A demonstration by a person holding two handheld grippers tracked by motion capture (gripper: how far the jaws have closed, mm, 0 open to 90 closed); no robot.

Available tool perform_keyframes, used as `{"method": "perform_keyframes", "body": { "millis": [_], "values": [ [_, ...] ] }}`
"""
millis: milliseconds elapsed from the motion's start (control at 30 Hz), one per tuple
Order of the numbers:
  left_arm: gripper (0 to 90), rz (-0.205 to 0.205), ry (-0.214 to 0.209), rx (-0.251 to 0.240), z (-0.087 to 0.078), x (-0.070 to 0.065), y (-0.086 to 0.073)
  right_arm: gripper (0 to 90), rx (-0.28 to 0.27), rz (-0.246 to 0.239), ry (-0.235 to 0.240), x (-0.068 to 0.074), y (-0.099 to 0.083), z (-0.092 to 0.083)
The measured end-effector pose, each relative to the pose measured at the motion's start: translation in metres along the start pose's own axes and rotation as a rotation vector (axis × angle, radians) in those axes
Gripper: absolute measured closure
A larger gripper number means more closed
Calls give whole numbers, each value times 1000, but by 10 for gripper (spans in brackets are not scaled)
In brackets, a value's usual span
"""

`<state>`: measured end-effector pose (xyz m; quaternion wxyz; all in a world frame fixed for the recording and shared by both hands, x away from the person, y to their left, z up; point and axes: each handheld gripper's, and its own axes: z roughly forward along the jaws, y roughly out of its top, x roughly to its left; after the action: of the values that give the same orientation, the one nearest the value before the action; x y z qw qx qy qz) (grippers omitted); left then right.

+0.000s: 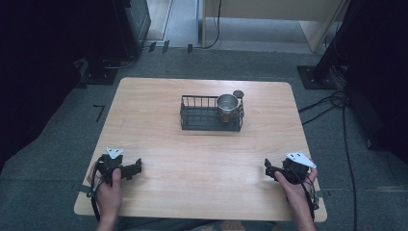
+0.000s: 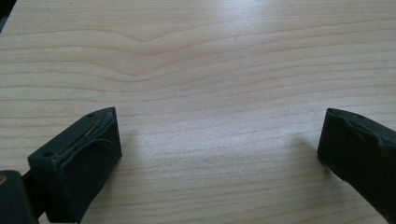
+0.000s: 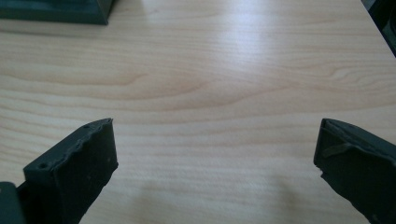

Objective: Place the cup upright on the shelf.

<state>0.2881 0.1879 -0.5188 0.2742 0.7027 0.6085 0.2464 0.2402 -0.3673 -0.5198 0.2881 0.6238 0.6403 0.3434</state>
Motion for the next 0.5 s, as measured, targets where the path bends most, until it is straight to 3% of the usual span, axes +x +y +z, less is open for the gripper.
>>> {"method": "perform_keyframes", "body": {
  "millis": [233, 400, 500],
  "values": [
    [0, 0, 0, 0, 0, 0, 0, 0, 25, 23, -2, -7, -10, -8],
    [0, 0, 0, 0, 0, 0, 0, 0, 121, 7, -44, -8, -16, -10],
    [0, 0, 0, 0, 0, 0, 0, 0, 134, 5, -53, -9, -17, -11]
  ]
}}
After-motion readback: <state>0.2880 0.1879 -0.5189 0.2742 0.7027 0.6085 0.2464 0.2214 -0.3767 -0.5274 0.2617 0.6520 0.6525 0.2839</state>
